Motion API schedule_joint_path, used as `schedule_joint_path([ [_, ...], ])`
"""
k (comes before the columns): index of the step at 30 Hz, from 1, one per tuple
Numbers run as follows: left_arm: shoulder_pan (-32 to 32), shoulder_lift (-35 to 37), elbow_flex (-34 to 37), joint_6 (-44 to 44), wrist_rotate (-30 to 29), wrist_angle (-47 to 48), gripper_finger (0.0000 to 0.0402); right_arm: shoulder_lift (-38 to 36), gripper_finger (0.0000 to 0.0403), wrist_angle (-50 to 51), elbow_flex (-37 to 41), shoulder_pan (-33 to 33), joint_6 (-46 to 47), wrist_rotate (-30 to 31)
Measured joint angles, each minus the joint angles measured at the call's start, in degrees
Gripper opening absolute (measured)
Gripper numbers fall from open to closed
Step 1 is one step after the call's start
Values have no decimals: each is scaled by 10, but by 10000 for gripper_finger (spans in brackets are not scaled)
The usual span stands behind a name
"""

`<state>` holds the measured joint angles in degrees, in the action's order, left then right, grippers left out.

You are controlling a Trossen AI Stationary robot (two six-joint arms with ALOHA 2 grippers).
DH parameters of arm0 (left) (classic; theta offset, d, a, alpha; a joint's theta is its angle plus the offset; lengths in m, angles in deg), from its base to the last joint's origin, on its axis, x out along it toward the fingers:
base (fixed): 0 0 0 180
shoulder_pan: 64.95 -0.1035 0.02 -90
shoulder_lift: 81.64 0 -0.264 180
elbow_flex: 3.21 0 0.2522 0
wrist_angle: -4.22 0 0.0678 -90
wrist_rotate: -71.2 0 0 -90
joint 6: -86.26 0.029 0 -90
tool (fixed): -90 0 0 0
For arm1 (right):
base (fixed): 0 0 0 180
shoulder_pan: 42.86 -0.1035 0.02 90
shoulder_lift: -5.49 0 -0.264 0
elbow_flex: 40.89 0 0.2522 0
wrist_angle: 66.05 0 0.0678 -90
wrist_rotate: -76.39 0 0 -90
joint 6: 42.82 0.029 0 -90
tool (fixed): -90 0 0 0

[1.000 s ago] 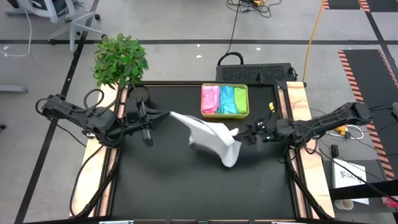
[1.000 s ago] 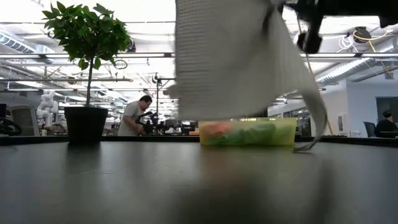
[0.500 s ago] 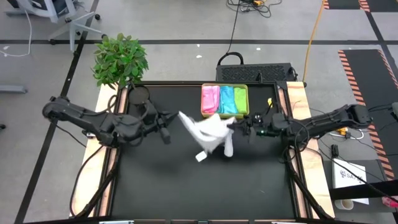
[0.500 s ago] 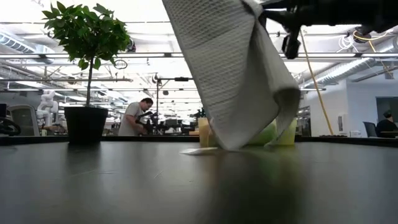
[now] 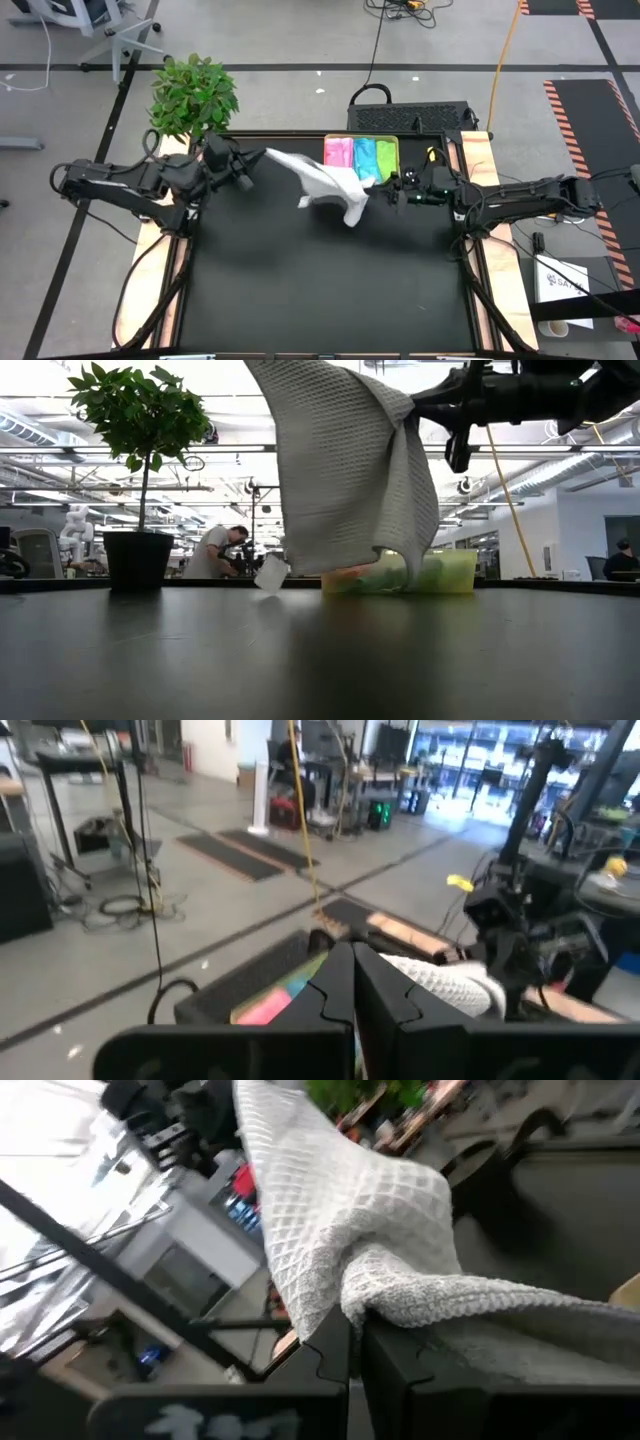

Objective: Fold microfiber towels
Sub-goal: Fold the white microfiber cloth

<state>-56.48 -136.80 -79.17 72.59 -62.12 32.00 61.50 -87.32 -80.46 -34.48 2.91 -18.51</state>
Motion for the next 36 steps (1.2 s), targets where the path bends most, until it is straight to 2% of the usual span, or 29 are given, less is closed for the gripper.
schedule_joint_path([
  [3,4,0,0,-27,3,48,0,-1,4,2,0,-2,8,-28],
  [8,-7,0,0,-56,-2,103,0,-1,4,1,0,18,-13,-26],
  [13,-23,1,0,-49,3,92,0,-1,2,-1,-5,53,3,-44],
  [16,-25,-2,0,-59,19,95,0,-1,2,4,-21,44,2,-70],
  [21,-10,-24,0,-94,55,96,0,1,1,43,-27,-13,0,-64],
  [24,12,-46,0,-121,65,95,0,9,1,121,-27,-62,7,-36],
  [26,27,-71,0,-146,74,85,0,20,1,156,-26,-97,35,-26],
  [28,45,-95,0,-178,86,81,0,32,1,163,-26,-135,83,-41],
  [31,71,-138,0,-238,109,43,0,49,1,150,-26,-197,168,-68],
  [36,105,-192,1,-297,155,-73,0,62,1,7,-26,-279,259,-73],
])
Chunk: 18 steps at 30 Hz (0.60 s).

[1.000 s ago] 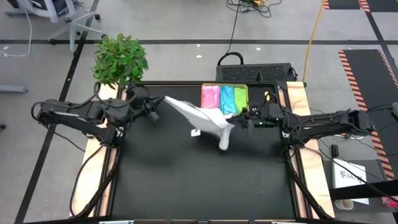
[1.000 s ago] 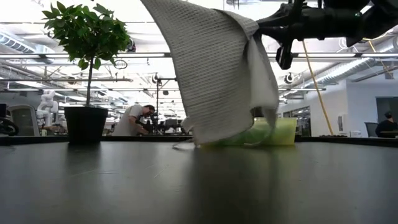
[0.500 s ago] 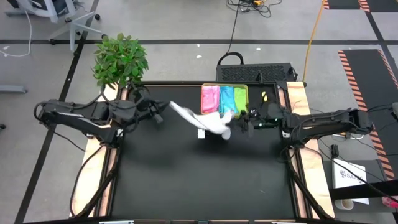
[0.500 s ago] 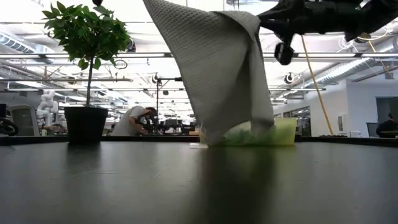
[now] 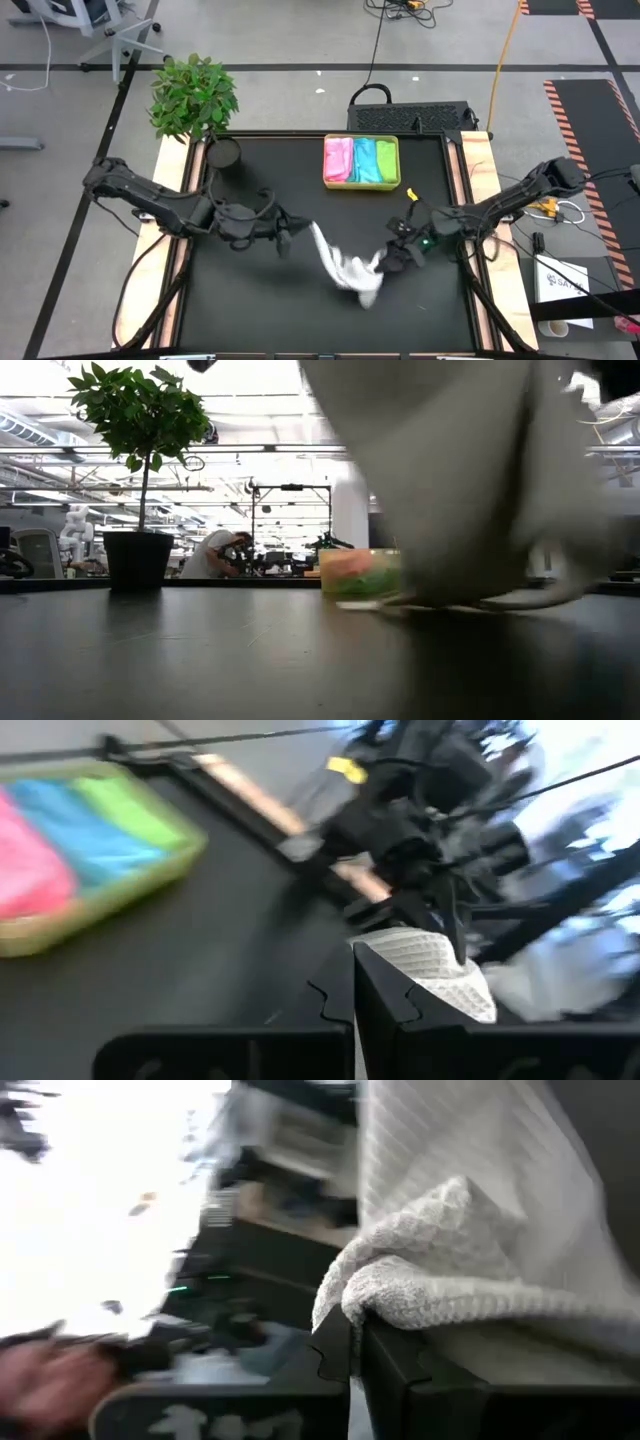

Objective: Fold microfiber towels
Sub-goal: Fold the white microfiber cloth

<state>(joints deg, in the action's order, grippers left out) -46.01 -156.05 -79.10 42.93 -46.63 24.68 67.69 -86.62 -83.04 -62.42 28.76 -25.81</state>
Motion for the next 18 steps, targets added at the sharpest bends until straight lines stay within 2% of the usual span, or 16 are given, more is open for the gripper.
schedule_joint_path([
  [4,7,-3,0,-7,24,-76,0,-1,0,-115,0,-18,11,0],
  [7,7,2,0,-3,23,-66,0,-1,0,-107,-1,-18,0,0],
  [9,5,2,0,-11,16,-43,0,-1,0,-36,-1,-18,-11,0],
  [15,-18,-39,0,-73,8,57,0,0,0,264,0,3,-5,4],
  [18,-34,-73,0,-93,8,96,0,0,0,353,0,21,-18,36],
])
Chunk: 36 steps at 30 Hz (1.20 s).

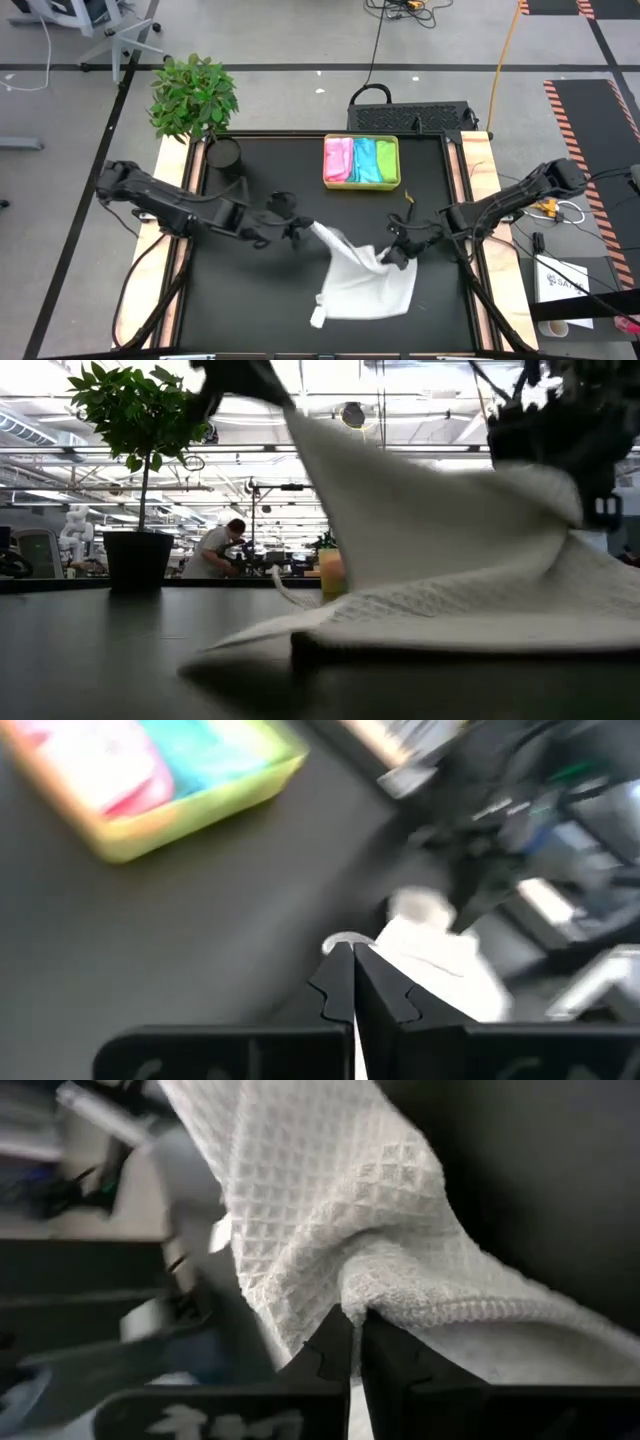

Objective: Fold microfiber towels
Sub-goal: Fold the white microfiber cloth

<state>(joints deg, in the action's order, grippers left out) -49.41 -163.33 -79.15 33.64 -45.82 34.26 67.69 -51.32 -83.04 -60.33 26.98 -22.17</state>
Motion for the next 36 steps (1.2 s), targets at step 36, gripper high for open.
schedule_joint_path([
  [36,-59,-236,0,0,103,-93,0,-83,125,60,0,136,-155,-52],
])
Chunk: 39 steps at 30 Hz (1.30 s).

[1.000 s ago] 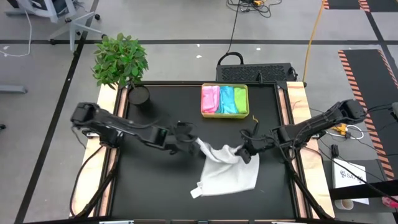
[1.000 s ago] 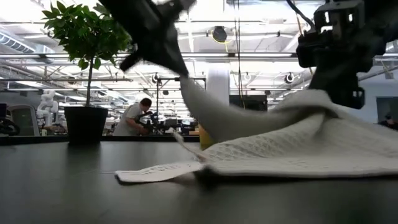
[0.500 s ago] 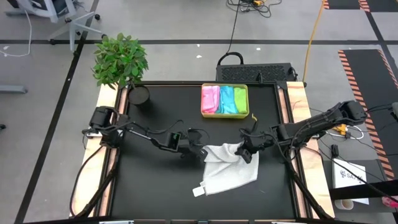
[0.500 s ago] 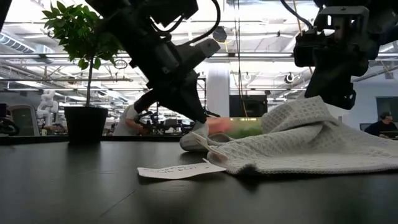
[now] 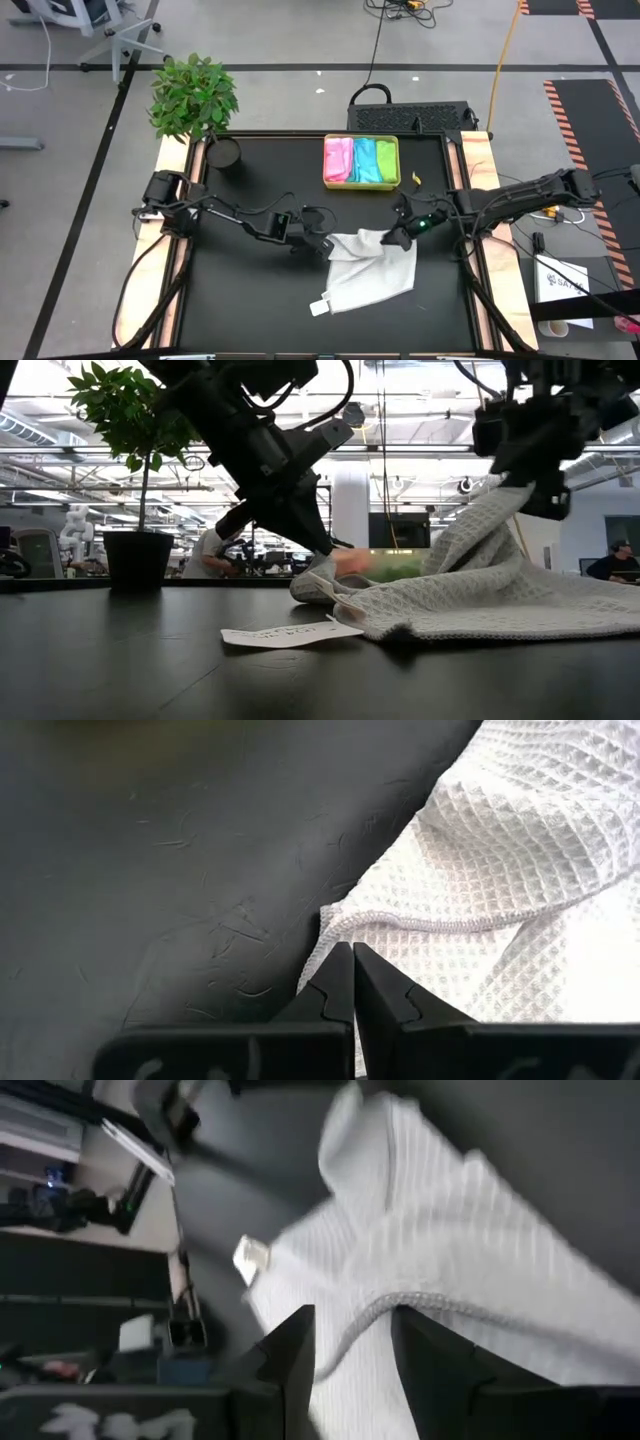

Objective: Fold microfiber towels
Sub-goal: Fold the white microfiber cloth

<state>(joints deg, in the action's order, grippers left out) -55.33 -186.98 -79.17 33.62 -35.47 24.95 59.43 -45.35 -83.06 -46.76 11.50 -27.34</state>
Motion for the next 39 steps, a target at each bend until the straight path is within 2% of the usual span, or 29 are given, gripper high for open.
schedule_joint_path([
  [4,0,0,0,0,0,0,0,2,123,56,0,-25,38,-14],
  [8,0,0,0,0,1,-2,0,22,123,76,0,-49,56,24],
  [21,0,0,0,-1,-2,-12,0,160,123,-29,0,-123,110,31],
  [26,0,0,0,-1,-3,-12,0,173,123,-36,0,-149,141,35],
  [32,0,0,0,-1,-3,-12,0,185,123,-80,0,-165,147,105],
  [39,0,0,0,-1,-3,-13,0,225,123,-98,0,-165,143,107],
])
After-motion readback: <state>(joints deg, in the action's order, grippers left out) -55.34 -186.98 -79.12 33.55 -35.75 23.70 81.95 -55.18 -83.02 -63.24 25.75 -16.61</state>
